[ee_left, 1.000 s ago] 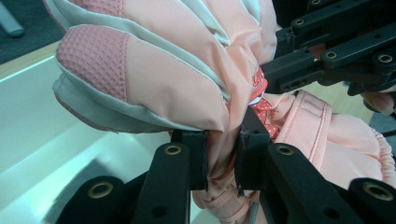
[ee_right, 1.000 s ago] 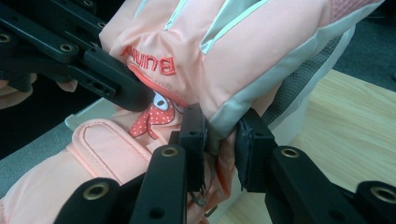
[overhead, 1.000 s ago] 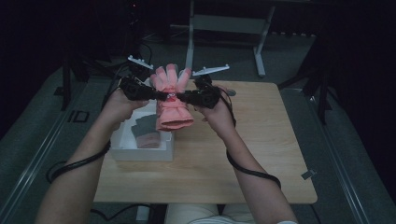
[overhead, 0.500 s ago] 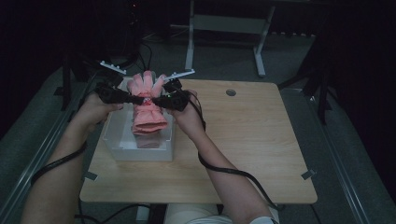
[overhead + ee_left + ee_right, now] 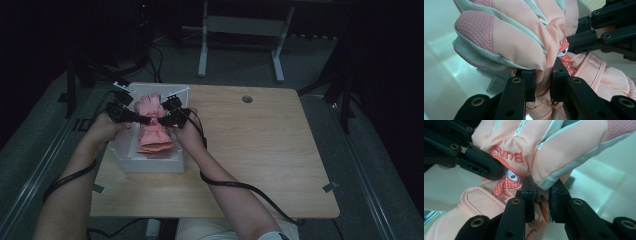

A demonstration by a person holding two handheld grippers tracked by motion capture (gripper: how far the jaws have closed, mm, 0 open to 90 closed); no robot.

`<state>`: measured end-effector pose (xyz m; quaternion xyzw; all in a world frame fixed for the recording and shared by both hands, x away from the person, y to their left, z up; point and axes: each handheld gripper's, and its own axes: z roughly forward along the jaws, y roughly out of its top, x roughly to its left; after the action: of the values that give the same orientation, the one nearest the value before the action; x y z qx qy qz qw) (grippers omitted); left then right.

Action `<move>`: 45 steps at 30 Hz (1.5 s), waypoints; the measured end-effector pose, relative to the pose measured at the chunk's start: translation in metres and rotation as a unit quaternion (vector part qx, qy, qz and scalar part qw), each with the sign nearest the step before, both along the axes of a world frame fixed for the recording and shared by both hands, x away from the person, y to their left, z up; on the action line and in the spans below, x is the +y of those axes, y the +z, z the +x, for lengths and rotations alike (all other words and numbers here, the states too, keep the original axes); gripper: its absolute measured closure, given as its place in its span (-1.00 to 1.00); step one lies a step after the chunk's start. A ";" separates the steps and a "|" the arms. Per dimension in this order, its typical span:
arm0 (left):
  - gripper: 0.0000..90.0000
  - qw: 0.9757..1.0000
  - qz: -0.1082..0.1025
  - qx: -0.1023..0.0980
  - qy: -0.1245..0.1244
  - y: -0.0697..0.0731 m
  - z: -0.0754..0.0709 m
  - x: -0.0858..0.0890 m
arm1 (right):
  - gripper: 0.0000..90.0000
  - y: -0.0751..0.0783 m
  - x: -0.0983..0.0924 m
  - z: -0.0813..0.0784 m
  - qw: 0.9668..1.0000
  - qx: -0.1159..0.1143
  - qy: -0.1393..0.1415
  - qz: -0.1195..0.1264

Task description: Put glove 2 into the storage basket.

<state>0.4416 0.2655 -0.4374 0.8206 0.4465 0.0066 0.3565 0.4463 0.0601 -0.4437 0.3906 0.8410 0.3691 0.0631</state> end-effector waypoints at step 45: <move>-0.05 0.983 0.122 -0.083 0.109 0.003 -0.013 -0.004 | 0.21 -0.003 0.015 0.002 0.998 0.031 0.024 -0.043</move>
<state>0.4281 0.2614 -0.4342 0.8009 0.4983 0.1678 0.2867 0.4480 0.0750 -0.4470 0.3786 0.8667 0.3218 0.0449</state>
